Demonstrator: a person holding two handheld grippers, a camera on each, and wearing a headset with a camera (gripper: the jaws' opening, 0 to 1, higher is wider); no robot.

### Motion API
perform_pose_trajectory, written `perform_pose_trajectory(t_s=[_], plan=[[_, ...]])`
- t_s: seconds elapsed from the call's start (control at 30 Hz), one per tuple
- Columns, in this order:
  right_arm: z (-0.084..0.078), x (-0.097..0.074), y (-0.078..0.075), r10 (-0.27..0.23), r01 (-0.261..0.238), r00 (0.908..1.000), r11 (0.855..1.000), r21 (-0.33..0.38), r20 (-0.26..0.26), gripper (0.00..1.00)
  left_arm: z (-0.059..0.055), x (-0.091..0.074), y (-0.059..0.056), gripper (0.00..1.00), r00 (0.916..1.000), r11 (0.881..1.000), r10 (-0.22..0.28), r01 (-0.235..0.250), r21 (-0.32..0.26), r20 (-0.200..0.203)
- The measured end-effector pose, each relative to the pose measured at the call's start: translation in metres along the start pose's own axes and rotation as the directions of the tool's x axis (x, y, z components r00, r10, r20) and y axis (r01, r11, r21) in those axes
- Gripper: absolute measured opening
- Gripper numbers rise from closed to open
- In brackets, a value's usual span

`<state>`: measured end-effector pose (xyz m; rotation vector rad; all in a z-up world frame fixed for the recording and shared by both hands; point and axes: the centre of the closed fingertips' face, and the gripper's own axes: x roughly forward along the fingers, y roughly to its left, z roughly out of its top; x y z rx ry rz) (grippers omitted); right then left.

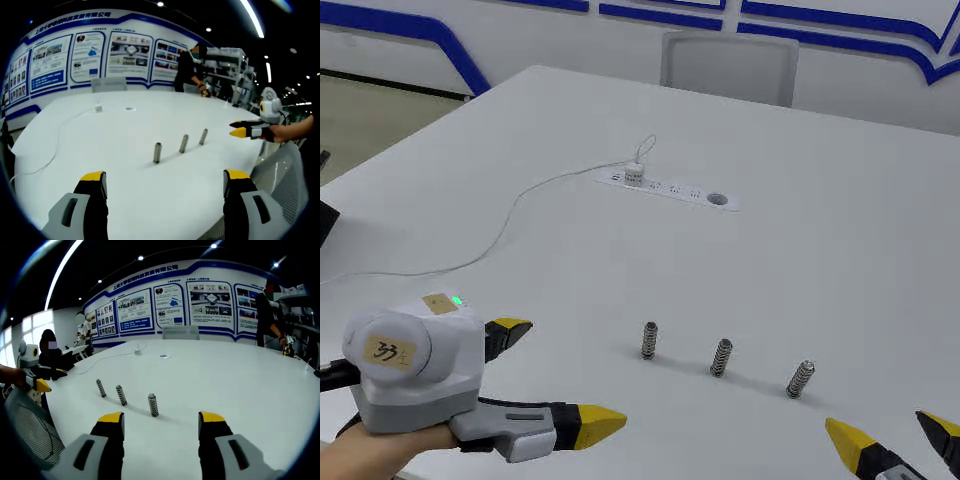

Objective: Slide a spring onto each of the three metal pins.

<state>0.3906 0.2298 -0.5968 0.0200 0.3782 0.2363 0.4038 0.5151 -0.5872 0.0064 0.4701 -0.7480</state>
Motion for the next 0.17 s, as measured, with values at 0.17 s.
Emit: perform_pose_trajectory(t_s=[0.17], plan=[[-0.0031, 0.0002, -0.0025, -0.008, 0.008, 0.9999, 1.000, -0.003, -0.008, 0.60, 0.0003, -0.0005, 0.0004, 0.98, 1.0000, 1.000, 0.002, -0.002, 0.000, 0.002]])
